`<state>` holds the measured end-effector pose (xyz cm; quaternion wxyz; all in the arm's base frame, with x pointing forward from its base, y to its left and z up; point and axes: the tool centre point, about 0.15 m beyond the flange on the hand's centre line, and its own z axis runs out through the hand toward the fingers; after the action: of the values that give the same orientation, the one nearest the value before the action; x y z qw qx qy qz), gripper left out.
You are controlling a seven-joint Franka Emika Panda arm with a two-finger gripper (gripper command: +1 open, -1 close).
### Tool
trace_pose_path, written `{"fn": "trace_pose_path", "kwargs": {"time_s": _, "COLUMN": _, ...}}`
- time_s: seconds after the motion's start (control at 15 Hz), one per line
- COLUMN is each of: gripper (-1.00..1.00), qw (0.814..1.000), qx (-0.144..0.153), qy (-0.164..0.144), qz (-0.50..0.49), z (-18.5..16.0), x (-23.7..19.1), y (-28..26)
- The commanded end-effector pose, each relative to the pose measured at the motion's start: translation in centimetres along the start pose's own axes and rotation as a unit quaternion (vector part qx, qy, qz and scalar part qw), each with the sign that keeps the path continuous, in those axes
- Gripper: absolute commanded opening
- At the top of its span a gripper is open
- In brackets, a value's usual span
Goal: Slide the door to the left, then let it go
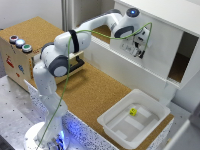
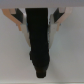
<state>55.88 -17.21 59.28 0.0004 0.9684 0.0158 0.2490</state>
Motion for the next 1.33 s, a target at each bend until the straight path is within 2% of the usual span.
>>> {"fn": "trace_pose_path", "kwargs": {"time_s": 0.0, "gripper": -1.00, "qw": 0.996, "qx": -0.092, "qy": 0.023, "qz": 0.004, "z": 0.4, "x": 2.1, "y": -6.1}}
{"fn": "trace_pose_path", "kwargs": {"time_s": 0.53, "gripper": -1.00, "qw": 0.995, "qx": -0.084, "qy": 0.032, "qz": -0.031, "z": 0.2, "x": 2.1, "y": -12.2}}
{"fn": "trace_pose_path", "kwargs": {"time_s": 0.67, "gripper": -1.00, "qw": 0.994, "qx": -0.098, "qy": 0.036, "qz": -0.040, "z": 0.2, "x": 2.0, "y": -13.8}}
{"fn": "trace_pose_path", "kwargs": {"time_s": 1.13, "gripper": -1.00, "qw": 0.994, "qx": -0.097, "qy": 0.038, "qz": -0.041, "z": 0.8, "x": 3.2, "y": -18.6}}
{"fn": "trace_pose_path", "kwargs": {"time_s": 1.27, "gripper": -1.00, "qw": 0.995, "qx": -0.084, "qy": 0.030, "qz": -0.042, "z": 1.3, "x": 3.8, "y": -20.0}}
